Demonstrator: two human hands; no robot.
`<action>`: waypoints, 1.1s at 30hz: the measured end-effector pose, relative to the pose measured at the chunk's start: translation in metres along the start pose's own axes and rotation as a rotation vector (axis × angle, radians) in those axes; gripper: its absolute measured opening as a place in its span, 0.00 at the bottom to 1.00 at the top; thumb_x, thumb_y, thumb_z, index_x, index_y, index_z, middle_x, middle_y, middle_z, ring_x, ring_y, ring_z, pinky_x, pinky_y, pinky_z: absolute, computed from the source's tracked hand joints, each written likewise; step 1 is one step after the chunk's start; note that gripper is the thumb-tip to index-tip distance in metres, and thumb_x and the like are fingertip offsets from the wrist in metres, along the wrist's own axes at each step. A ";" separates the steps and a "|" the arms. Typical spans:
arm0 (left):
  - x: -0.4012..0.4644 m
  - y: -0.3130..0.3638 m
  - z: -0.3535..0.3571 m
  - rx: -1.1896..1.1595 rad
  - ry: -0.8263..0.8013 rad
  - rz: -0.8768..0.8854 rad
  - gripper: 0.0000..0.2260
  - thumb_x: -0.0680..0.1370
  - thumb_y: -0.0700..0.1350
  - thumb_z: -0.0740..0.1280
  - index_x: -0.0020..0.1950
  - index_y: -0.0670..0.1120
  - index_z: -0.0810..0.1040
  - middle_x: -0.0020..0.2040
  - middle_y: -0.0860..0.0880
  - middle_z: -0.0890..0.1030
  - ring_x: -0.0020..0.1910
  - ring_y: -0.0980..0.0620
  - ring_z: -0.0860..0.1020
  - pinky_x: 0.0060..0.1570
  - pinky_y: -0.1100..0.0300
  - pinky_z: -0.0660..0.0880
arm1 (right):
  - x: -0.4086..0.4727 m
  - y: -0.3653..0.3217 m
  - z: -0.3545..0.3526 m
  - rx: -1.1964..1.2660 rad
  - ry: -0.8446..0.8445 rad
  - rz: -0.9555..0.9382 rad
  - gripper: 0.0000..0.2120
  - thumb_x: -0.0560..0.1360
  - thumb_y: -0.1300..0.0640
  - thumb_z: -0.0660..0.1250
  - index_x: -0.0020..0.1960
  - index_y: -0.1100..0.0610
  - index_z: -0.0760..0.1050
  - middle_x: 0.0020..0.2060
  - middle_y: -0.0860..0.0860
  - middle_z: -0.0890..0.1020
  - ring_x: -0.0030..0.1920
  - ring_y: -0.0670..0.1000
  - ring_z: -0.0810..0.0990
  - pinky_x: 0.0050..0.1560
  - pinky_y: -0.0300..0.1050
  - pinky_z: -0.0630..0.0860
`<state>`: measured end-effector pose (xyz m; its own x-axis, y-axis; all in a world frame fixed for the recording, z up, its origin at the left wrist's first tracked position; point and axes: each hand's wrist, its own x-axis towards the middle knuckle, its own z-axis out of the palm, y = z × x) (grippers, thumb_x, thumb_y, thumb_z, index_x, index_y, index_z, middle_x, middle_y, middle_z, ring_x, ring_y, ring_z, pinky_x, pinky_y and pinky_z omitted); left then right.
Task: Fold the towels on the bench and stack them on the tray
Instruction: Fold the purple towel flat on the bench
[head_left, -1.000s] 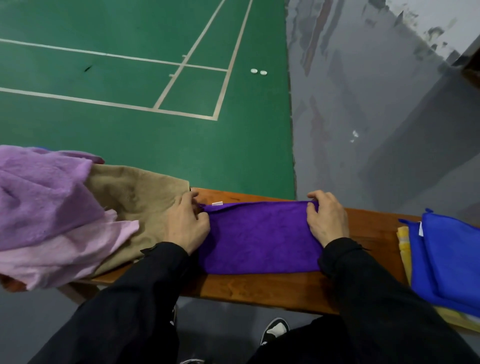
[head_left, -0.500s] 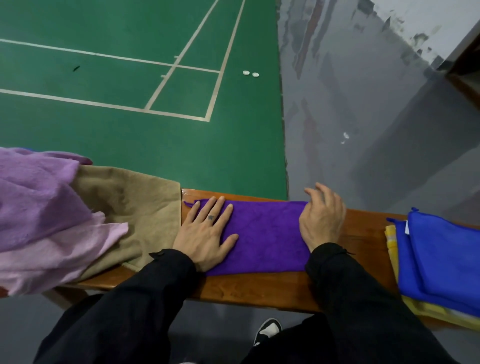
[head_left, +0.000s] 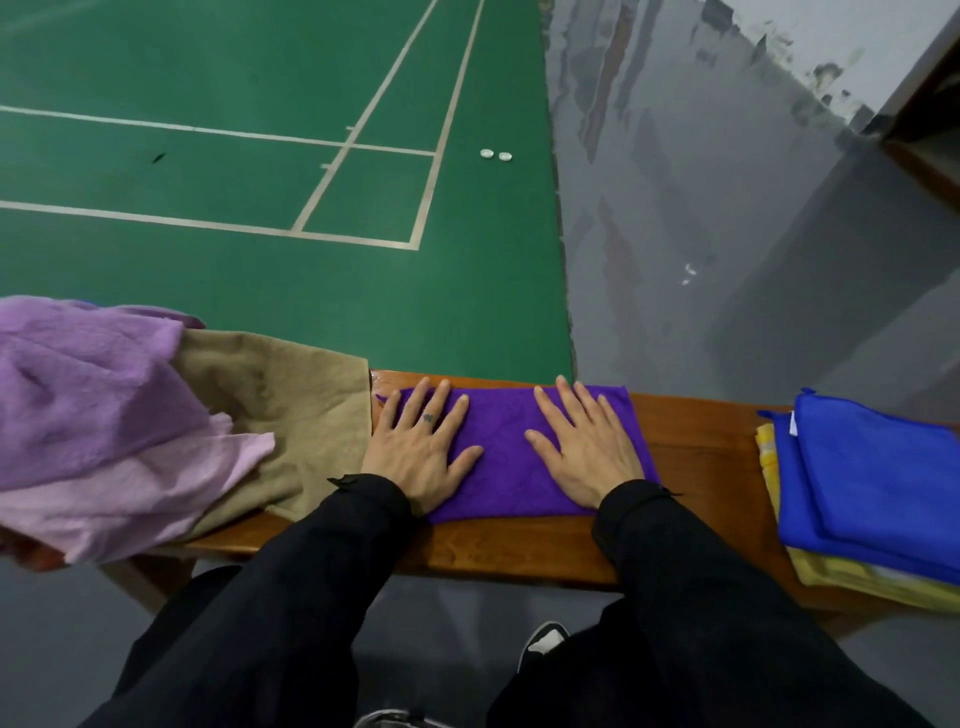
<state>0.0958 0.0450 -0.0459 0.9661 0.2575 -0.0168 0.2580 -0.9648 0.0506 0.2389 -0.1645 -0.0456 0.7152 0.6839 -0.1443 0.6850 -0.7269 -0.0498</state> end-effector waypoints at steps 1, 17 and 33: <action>-0.003 0.002 0.000 -0.006 0.037 -0.057 0.37 0.80 0.69 0.42 0.83 0.50 0.57 0.83 0.46 0.56 0.82 0.44 0.50 0.80 0.42 0.46 | 0.000 0.000 0.000 -0.001 -0.012 0.002 0.35 0.81 0.30 0.36 0.84 0.44 0.40 0.84 0.50 0.44 0.83 0.51 0.43 0.82 0.54 0.42; -0.047 0.033 -0.015 -0.394 0.023 -0.425 0.34 0.77 0.56 0.67 0.78 0.52 0.55 0.72 0.37 0.68 0.65 0.36 0.74 0.62 0.44 0.75 | -0.094 -0.047 0.004 0.341 0.451 -0.256 0.26 0.77 0.51 0.64 0.75 0.53 0.72 0.71 0.51 0.75 0.70 0.51 0.74 0.70 0.52 0.74; -0.095 0.028 -0.083 -0.727 0.195 0.107 0.34 0.67 0.53 0.70 0.74 0.58 0.70 0.69 0.47 0.69 0.68 0.51 0.70 0.69 0.56 0.66 | -0.138 -0.094 -0.077 0.998 0.451 -0.081 0.18 0.74 0.58 0.69 0.63 0.47 0.82 0.57 0.40 0.85 0.58 0.43 0.82 0.61 0.37 0.76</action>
<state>0.0113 -0.0020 0.0400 0.9515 0.2348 0.1986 0.0352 -0.7246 0.6882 0.0867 -0.1857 0.0546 0.7976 0.5444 0.2596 0.4567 -0.2639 -0.8496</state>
